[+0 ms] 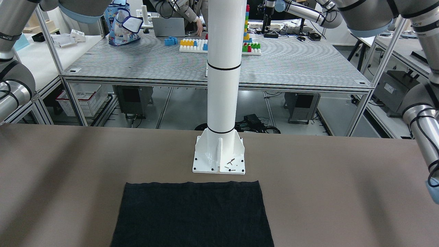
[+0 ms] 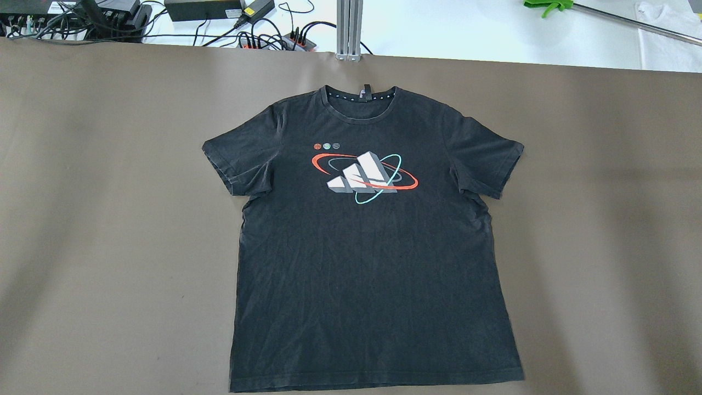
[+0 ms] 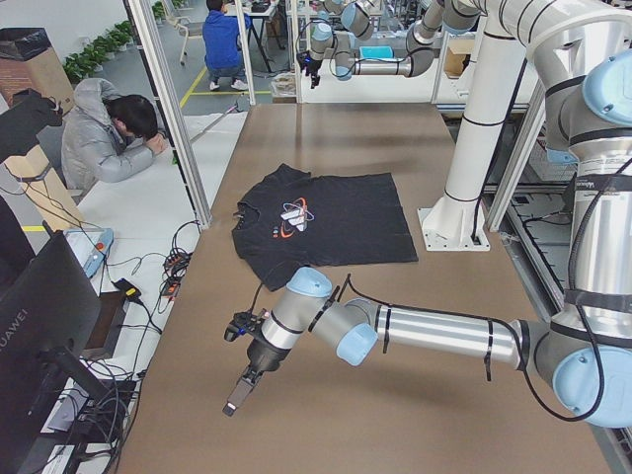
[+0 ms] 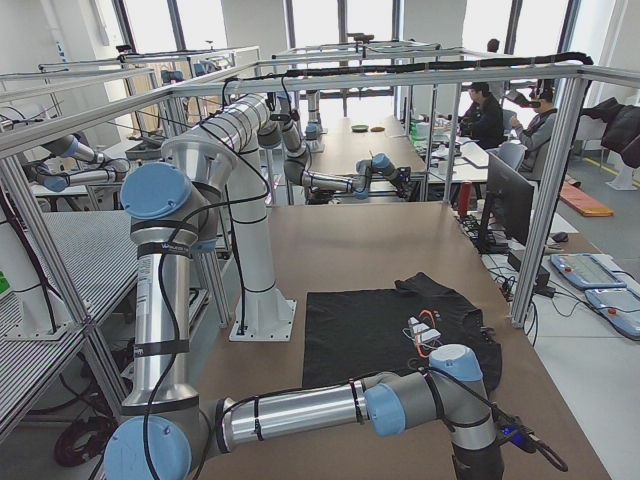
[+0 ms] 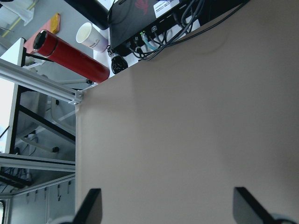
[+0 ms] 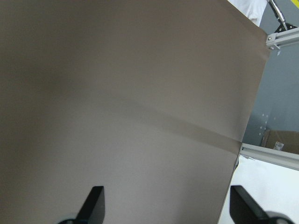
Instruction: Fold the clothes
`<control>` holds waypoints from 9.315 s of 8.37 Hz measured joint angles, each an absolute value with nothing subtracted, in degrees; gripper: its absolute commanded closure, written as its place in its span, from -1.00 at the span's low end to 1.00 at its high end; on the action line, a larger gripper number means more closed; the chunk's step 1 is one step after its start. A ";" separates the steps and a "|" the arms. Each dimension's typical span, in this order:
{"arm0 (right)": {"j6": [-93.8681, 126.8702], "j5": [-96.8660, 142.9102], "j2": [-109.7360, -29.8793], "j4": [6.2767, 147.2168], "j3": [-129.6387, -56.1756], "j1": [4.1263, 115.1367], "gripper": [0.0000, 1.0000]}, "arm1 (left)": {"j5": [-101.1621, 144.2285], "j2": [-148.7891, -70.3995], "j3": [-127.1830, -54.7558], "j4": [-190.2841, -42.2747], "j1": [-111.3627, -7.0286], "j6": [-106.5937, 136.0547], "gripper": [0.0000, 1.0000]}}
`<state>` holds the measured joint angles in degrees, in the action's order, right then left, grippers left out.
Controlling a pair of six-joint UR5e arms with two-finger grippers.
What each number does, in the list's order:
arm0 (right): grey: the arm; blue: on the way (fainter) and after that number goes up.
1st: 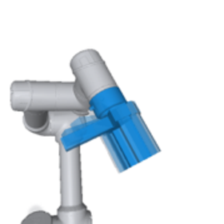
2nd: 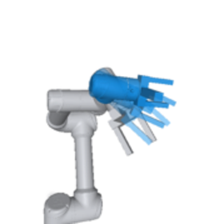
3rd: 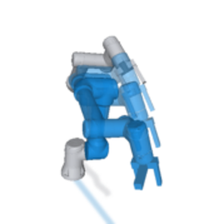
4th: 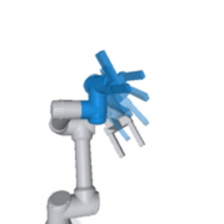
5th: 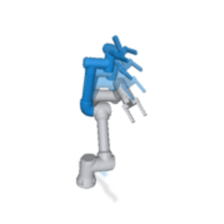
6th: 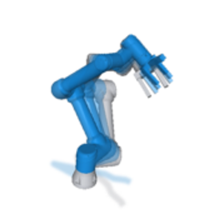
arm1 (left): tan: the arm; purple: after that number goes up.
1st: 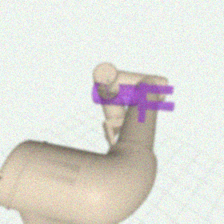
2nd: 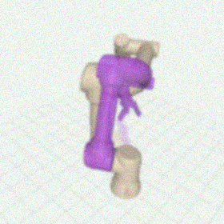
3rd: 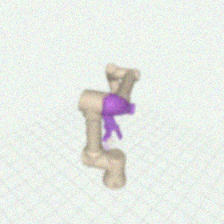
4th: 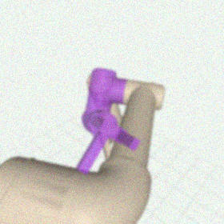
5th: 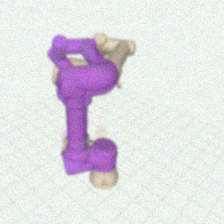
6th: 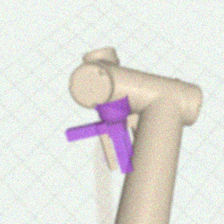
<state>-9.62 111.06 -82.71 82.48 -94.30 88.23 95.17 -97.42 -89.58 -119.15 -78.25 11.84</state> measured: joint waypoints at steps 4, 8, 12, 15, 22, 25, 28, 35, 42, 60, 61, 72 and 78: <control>-3.76 118.85 -80.06 80.72 -92.88 87.37 -0.89 | 109.37 -101.29 -90.46 -119.96 -77.60 22.82 -1.00; 13.19 122.94 -77.96 66.30 -88.27 81.49 -0.89 | 116.34 -106.74 -88.42 -124.03 -72.80 36.69 -1.00; 25.76 123.05 -74.07 53.23 -82.27 73.15 -0.89 | 114.60 -115.52 -77.77 -131.20 -67.74 46.45 -1.00; 35.15 117.70 -69.81 44.02 -75.43 65.79 -0.89 | 109.76 -121.30 -70.17 -135.93 -63.56 51.59 -1.00; 40.91 106.43 -63.22 37.90 -65.27 57.48 -0.89 | 105.89 -124.37 -67.27 -136.84 -60.78 53.58 -1.00; 41.51 104.87 -61.60 36.16 -61.29 56.14 -0.83 | 105.82 -124.45 -67.16 -136.85 -60.66 53.53 -1.00; 41.57 104.73 -61.64 35.96 -60.17 55.85 -0.23 | 105.86 -124.45 -67.23 -136.85 -60.50 53.49 -1.00; 42.52 104.94 -61.25 36.12 -60.62 55.83 1.00 | 105.91 -124.38 -67.32 -136.85 -60.44 53.43 -1.00; 44.83 108.66 -56.16 50.13 -73.70 56.33 1.00 | 105.91 -124.16 -67.19 -136.85 -60.50 53.35 -1.00; 56.09 95.21 -45.45 50.37 -65.54 44.30 -0.89 | 103.89 -125.44 -66.10 -136.85 -59.53 53.44 -1.00; 56.13 95.21 -45.44 50.31 -65.62 44.30 -0.89 | 103.94 -125.47 -66.16 -136.87 -59.47 53.44 -1.00; 57.11 105.40 -54.56 51.06 -78.19 50.01 -0.88 | 100.73 -123.70 -67.71 -141.92 -48.78 54.85 -1.00; 57.13 105.50 -55.24 51.76 -79.53 50.07 -0.88 | 99.29 -123.42 -66.38 -142.92 -47.38 54.18 -1.00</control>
<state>57.13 105.50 -55.24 51.76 -79.53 50.07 99.29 -123.42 -66.38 -142.92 -47.38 54.18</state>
